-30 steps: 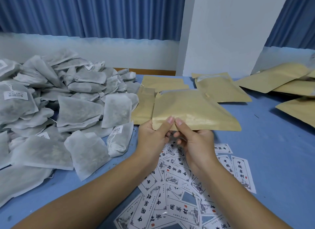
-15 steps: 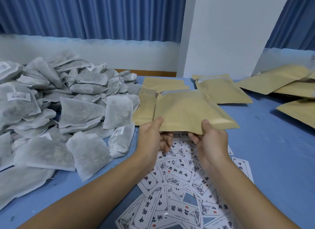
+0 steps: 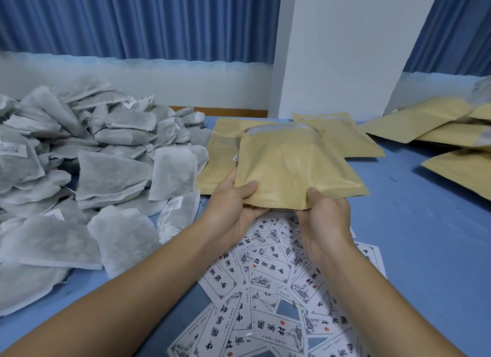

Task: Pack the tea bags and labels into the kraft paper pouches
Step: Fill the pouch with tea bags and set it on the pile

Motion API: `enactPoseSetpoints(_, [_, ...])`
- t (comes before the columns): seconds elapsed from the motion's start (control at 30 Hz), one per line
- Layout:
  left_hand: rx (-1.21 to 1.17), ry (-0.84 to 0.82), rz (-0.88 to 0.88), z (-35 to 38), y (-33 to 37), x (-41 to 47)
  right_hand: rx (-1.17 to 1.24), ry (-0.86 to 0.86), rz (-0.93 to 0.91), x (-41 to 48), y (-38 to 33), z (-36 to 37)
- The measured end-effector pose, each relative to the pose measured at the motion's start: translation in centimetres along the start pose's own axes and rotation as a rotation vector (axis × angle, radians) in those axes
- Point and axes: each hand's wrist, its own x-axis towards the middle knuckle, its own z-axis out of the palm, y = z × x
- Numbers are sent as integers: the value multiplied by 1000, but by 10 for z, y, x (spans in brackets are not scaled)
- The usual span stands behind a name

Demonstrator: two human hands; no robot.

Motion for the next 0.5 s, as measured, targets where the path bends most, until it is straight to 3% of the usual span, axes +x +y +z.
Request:
enactPoseSetpoints(0.23, [129,-32,-11,36,-4,45,144,41,-21,22,-18,-7])
enactPoseSetpoints(0.37, [85,-90,27,89,5,115,290,-11,-34,102,-73,7])
enactPoseSetpoints(0.43, [44,-27,71,111,16,147,350,-32,14,140,-98,15])
enactPoseSetpoints(0.5, [269,82,111,112,16,165,235,-24,46,154,-95,19])
